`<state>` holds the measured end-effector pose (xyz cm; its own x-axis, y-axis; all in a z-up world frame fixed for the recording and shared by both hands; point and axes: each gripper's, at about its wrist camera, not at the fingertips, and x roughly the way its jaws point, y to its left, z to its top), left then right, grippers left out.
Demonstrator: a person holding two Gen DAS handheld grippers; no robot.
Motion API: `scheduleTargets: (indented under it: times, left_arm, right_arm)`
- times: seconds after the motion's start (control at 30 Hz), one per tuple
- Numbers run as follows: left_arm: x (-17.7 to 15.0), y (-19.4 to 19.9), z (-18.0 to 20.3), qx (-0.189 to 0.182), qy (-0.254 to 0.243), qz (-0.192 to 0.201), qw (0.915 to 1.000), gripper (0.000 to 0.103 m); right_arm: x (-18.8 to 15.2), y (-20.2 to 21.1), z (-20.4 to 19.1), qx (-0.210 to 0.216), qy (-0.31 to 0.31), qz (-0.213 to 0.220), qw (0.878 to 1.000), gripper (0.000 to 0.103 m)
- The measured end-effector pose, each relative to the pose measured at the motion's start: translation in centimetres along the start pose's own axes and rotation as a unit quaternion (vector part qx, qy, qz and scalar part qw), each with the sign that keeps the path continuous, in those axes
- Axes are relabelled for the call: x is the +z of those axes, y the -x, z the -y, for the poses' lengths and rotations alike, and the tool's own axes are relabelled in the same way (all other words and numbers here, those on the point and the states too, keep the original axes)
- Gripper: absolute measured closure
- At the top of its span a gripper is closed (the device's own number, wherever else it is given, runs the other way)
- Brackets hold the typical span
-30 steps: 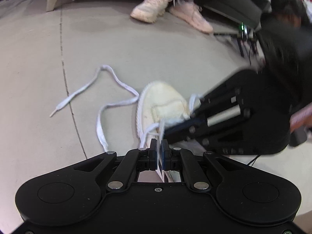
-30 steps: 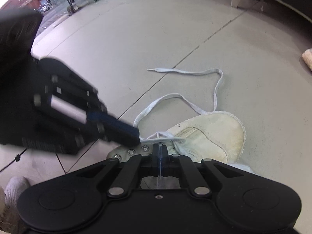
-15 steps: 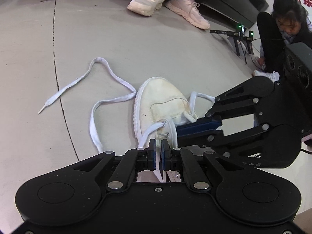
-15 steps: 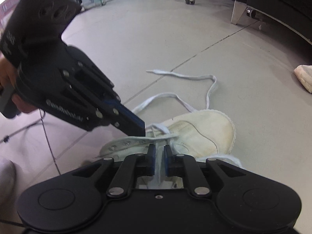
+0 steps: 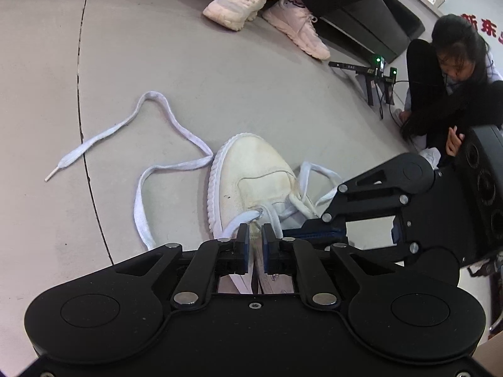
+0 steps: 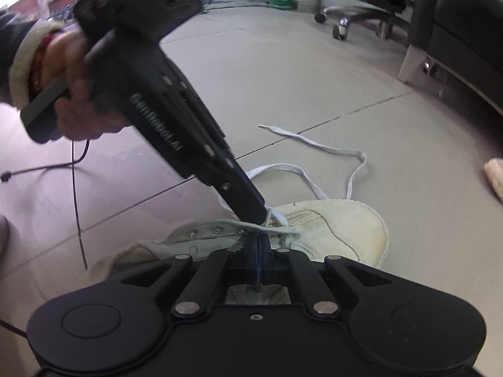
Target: Lace up shoes with both hands
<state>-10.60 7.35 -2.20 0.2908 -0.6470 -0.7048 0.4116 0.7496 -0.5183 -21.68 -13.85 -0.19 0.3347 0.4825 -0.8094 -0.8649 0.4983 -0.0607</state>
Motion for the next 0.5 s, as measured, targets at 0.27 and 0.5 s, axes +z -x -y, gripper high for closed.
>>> scheduleTargets:
  times: [0.27,0.5]
  left_arm:
    - [0.2,-0.6,-0.2,-0.023,0.009,0.001,0.9997,0.090]
    - [0.2,-1.4,-0.1,-0.035,0.011,0.003,0.9993,0.090]
  right_arm:
    - [-1.1,0.7,-1.6,-0.019,0.089,0.020,0.996,0.101]
    - [-1.7,0.9,-2.0,-0.022,0.115,0.024,0.993,0.101]
